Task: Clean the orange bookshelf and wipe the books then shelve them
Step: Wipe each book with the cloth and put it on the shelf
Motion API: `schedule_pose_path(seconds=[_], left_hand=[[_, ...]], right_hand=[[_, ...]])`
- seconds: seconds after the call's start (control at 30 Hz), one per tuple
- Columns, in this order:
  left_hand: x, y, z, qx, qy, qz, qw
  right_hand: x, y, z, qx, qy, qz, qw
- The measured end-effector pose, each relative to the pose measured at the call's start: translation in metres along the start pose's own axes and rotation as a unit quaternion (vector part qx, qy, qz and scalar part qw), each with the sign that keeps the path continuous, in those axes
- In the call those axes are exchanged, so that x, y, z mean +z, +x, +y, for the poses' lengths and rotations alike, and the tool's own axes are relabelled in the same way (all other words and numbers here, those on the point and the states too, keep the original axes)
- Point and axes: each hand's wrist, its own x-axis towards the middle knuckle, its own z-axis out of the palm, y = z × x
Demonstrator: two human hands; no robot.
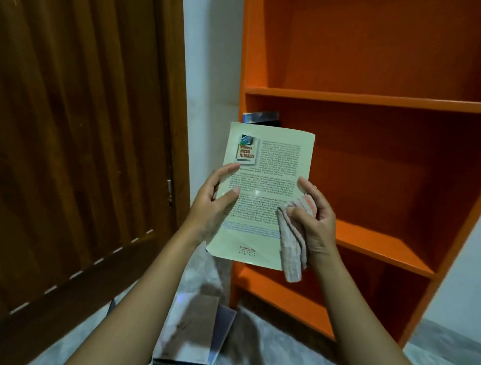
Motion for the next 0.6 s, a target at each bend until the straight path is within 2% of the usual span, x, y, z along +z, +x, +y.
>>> schedule_pose_path(seconds=[0.2,0.4,0.6], left_hand=[[0.004,0.0,0.014,-0.019,-0.052,0.004,0.998],[0.003,-0.002,0.016,-0.009,-0.025,-0.048,0.998],[0.002,-0.005,0.006,-0.007,-0.042,-0.012,0.999]], right_hand=[[-0.007,0.0,-0.013,-0.016,-0.009,-0.02,1.0],[-0.016,-0.004,-0.005,0.017,0.034,-0.012,0.999],[-0.02,-0.001,0.004,0.023,-0.045,-0.003,0.999]])
